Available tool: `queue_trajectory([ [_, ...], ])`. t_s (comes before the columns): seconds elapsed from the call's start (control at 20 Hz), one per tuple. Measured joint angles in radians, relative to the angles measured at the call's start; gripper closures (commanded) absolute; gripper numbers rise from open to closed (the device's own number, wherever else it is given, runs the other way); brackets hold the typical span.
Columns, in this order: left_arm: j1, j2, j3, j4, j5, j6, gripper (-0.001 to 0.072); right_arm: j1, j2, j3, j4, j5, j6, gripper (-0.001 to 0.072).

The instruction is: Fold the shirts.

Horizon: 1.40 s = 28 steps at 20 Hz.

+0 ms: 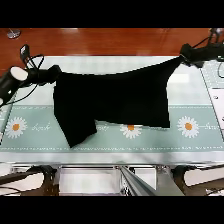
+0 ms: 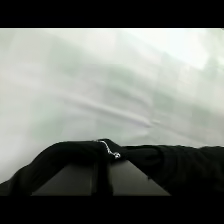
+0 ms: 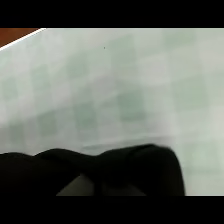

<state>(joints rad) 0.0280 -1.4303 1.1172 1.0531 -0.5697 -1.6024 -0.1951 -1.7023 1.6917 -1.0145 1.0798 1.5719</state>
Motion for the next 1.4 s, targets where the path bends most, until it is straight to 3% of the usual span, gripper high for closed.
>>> queue_trajectory([
  [0.05, -0.001, -0.034, 0.030, -0.005, -0.003, -0.011, 0.0094, 0.002, -0.035, 0.016, 0.031, -0.004, 0.005, 0.0085],
  [0.1, 0.000, -0.057, 0.053, -0.006, -0.016, -0.018, 0.0003, 0.002, -0.060, 0.030, 0.056, 0.002, 0.008, 0.0085],
  [0.2, 0.018, -0.087, 0.103, 0.016, -0.094, -0.009, 0.0004, -0.020, -0.089, 0.071, 0.100, 0.047, -0.006, 0.0086],
  [0.35, 0.109, -0.107, 0.197, 0.139, -0.332, 0.018, 0.0004, -0.115, -0.079, 0.134, 0.106, 0.213, -0.043, 0.0095],
  [0.5, 0.256, -0.098, 0.206, 0.209, -0.571, 0.080, 0.0006, -0.226, -0.016, 0.123, -0.015, 0.421, -0.083, 0.0094],
  [0.6, 0.365, -0.064, 0.121, 0.135, -0.659, 0.140, 0.0005, -0.288, 0.058, 0.027, -0.082, 0.491, -0.105, 0.0095],
  [0.75, 0.507, -0.007, -0.082, -0.078, -0.694, 0.252, 0.0005, -0.350, 0.204, -0.233, -0.079, 0.428, -0.141, 0.0095],
  [0.9, 0.562, 0.018, -0.246, -0.215, -0.676, 0.329, 0.0006, -0.362, 0.325, -0.503, 0.017, 0.317, -0.197, 0.0095],
  [1.25, 0.456, 0.005, -0.377, -0.354, -0.565, 0.398, 0.0008, -0.346, 0.426, -0.778, 0.130, 0.230, -0.272, 0.0095],
  [1.3, 0.429, -0.002, -0.381, -0.369, -0.550, 0.401, 0.0060, -0.346, 0.431, -0.790, 0.135, 0.228, -0.276, 0.0095],
  [1.35, 0.404, -0.010, -0.383, -0.383, -0.532, 0.402, 0.0264, -0.345, 0.434, -0.798, 0.138, 0.227, -0.279, 0.0095],
  [1.4, 0.379, -0.019, -0.382, -0.383, -0.500, 0.408, 0.0670, -0.344, 0.435, -0.804, 0.132, 0.226, -0.282, 0.0095],
])
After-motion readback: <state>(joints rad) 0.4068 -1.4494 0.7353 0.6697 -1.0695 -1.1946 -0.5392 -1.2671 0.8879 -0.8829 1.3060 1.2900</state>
